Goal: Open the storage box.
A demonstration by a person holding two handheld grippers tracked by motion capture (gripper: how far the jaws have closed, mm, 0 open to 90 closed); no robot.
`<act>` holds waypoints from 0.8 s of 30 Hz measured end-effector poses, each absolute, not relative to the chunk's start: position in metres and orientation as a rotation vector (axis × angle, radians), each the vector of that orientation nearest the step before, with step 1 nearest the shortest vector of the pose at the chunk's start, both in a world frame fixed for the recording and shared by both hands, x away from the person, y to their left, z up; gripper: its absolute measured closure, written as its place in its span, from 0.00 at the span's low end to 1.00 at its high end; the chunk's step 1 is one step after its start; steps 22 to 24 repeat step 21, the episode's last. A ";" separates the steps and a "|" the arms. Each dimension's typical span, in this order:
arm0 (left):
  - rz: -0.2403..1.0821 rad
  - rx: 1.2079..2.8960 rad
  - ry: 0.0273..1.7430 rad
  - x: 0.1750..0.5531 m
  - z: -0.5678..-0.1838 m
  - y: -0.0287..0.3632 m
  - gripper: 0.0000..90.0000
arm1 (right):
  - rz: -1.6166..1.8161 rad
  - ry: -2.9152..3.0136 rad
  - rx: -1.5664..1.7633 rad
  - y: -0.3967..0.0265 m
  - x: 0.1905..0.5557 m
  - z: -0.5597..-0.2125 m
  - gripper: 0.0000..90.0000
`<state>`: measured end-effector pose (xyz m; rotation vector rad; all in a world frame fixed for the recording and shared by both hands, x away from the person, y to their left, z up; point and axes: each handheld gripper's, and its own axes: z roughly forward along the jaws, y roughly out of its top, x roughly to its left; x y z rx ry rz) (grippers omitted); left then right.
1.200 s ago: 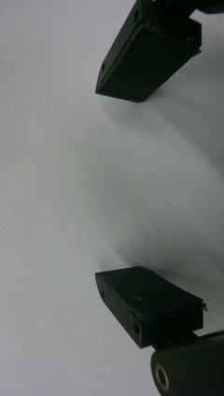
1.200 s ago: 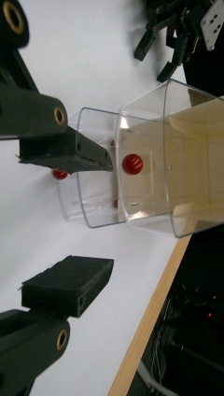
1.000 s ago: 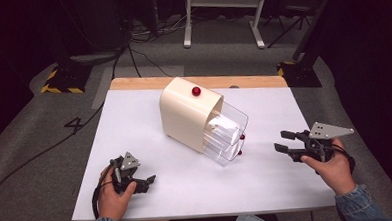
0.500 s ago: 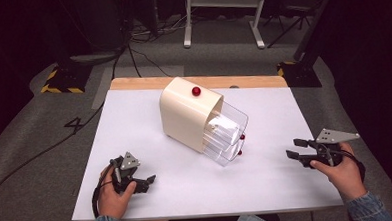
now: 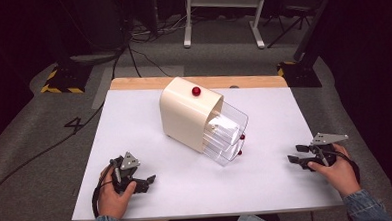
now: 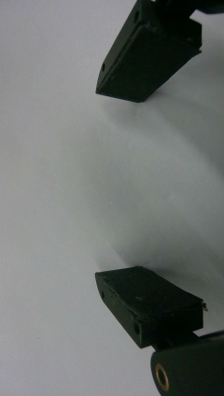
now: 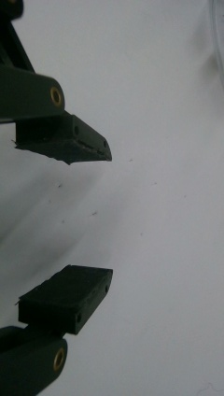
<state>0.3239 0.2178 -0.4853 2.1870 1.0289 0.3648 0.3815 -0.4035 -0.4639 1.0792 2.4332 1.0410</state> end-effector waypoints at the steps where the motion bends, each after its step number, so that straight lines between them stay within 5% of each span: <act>1: 0.364 2.187 1.029 0.324 -0.485 0.218 0.12 | 1.044 2.433 1.086 -0.404 0.381 -0.466 0.39; 7: 0.365 2.187 1.029 0.324 -0.485 0.218 0.12 | 1.065 2.461 1.030 -0.399 0.377 -0.480 0.12; 24: 0.367 2.191 1.026 0.324 -0.485 0.218 0.12 | 0.985 2.424 0.994 -0.393 0.372 -0.481 0.07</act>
